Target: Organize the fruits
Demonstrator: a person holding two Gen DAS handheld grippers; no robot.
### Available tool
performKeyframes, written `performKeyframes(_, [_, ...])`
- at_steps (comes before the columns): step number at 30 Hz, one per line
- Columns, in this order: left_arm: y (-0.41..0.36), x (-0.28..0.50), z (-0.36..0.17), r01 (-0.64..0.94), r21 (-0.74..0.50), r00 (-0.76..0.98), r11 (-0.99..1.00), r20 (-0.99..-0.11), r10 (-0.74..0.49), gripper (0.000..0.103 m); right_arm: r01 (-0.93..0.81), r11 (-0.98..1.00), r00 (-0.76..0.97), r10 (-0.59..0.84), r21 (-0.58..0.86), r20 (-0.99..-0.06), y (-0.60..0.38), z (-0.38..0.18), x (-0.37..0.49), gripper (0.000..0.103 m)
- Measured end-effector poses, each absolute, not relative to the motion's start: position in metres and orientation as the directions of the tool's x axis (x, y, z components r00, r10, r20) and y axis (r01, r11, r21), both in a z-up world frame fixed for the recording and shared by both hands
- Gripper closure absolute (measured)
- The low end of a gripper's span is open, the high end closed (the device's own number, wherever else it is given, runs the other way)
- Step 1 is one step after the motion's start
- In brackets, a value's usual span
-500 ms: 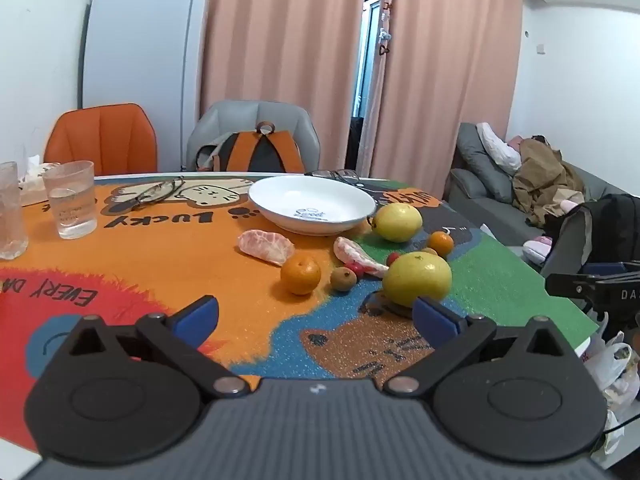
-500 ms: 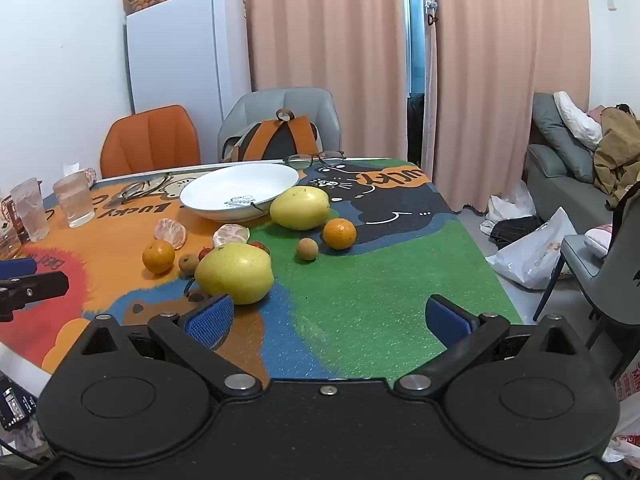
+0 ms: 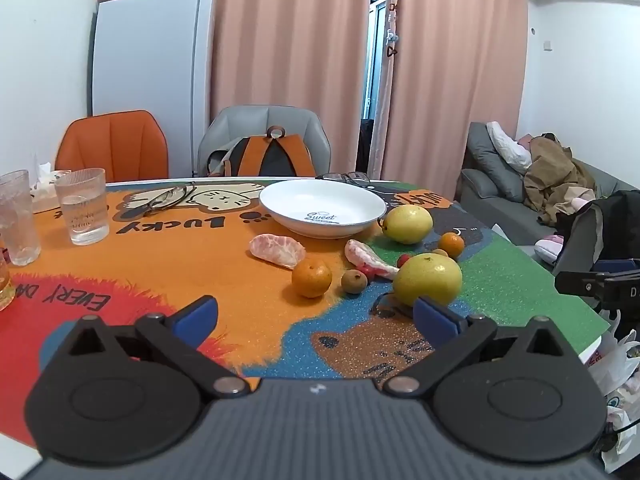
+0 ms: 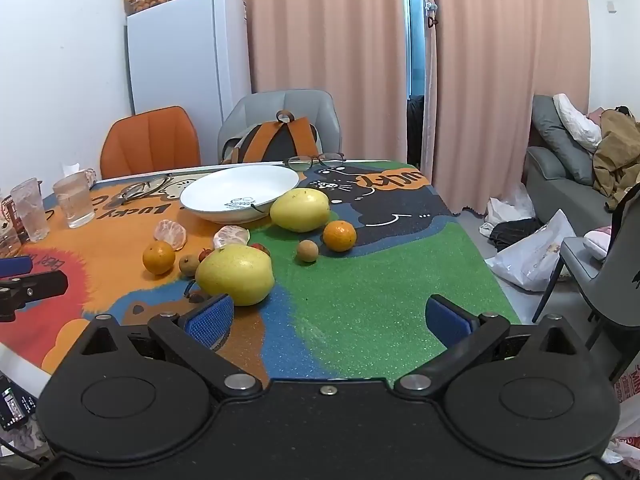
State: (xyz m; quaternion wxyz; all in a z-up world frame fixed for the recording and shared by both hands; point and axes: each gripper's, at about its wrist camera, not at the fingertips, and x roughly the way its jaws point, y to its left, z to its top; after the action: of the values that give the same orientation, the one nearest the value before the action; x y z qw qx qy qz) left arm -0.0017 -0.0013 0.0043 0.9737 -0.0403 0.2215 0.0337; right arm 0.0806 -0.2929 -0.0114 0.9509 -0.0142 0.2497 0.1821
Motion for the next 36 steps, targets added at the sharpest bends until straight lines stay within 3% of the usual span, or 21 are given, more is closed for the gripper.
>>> performKeyframes(36, [-0.0034, 0.0029, 0.0011, -0.060, -0.053, 0.894, 0.997, -0.447, 0.030, 0.000, -0.359, 0.931, 0.808, 0.347, 0.070, -0.476, -0.2909, -0.0106, 0.0794, 0.000])
